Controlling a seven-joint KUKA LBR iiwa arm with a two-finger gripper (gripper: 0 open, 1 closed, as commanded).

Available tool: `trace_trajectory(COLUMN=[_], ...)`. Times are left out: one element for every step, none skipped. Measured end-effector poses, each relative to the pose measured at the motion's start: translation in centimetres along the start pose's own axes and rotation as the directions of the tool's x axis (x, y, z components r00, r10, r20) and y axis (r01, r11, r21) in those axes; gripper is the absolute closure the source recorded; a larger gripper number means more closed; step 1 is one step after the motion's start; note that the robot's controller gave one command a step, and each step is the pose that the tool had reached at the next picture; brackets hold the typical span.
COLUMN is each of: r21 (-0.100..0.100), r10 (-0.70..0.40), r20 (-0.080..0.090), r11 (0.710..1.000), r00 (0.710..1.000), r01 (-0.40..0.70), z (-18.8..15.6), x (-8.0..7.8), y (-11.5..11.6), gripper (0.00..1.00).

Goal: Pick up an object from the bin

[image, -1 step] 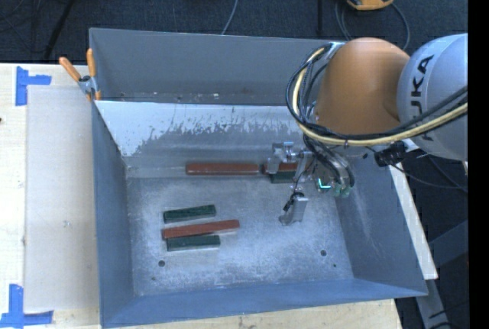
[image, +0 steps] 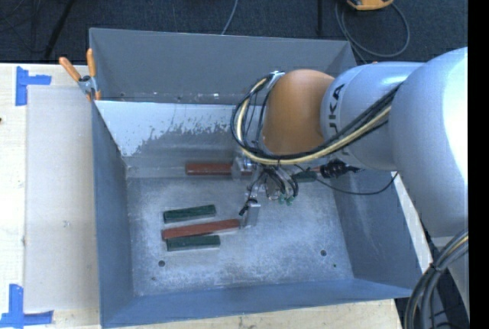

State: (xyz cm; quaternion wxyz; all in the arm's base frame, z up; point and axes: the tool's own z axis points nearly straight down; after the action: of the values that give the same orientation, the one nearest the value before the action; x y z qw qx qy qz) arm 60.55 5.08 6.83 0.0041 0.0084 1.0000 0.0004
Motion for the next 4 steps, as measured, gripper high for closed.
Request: trace_trajectory(r21=[-0.006, -0.009, -0.003, -0.006], r10=[-0.632, -0.675, -0.756, -0.753], r20=[-0.006, -0.009, 0.000, -0.003], r11=[0.775, 0.738, 0.654, 0.658], r00=[0.775, 0.738, 0.654, 0.658], r01=[0.632, 0.675, 0.756, 0.753], z=[-6.1, 0.0, -0.2, -0.2], x=[5.1, 8.6, -1.3, -1.1], y=[6.1, 8.8, 10.6, 10.6], gripper=[0.00, 0.00, 0.00, 1.00])
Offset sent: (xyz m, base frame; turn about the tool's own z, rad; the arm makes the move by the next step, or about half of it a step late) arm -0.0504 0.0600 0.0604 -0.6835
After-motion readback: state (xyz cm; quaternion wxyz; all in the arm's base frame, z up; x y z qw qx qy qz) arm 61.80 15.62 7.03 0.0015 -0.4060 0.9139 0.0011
